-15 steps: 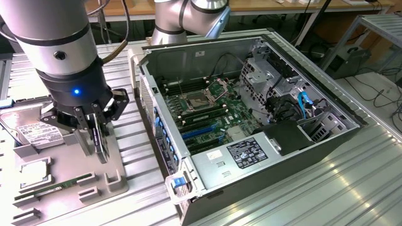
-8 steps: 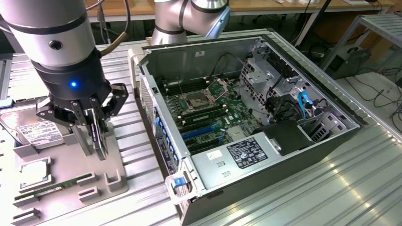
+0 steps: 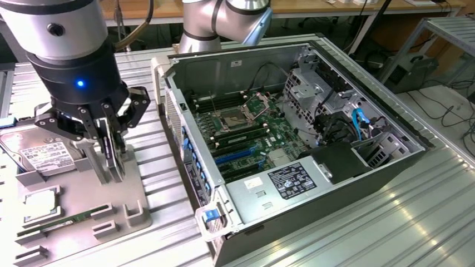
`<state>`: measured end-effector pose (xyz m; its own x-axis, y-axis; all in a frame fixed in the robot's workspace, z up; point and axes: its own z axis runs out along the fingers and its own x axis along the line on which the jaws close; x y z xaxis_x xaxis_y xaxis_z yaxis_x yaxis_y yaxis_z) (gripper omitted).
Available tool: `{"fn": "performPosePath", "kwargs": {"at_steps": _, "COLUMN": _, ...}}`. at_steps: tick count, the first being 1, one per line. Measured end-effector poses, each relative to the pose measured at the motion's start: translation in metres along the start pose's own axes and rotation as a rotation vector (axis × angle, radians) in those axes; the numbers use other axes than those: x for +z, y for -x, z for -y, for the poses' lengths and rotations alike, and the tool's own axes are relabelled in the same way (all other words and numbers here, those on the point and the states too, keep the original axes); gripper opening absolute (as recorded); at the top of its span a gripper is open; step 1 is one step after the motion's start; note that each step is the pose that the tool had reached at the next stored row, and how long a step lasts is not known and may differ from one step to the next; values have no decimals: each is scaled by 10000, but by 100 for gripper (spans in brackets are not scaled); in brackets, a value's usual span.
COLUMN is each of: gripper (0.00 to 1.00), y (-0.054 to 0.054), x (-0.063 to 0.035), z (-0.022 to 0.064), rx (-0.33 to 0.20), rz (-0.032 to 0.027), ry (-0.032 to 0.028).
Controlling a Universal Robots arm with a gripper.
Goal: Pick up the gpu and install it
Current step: 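Pick up the gpu and move the gpu toward the slot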
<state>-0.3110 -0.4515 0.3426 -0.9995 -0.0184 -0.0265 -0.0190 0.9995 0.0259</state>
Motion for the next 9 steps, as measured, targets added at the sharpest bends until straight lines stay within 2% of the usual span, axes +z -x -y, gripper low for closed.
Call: {"fn": "performPosePath", "kwargs": {"at_steps": 9, "gripper": 28, "y": 5, "x": -181, "z": -5, "rx": 0, "rz": 0, "ry": 0}}
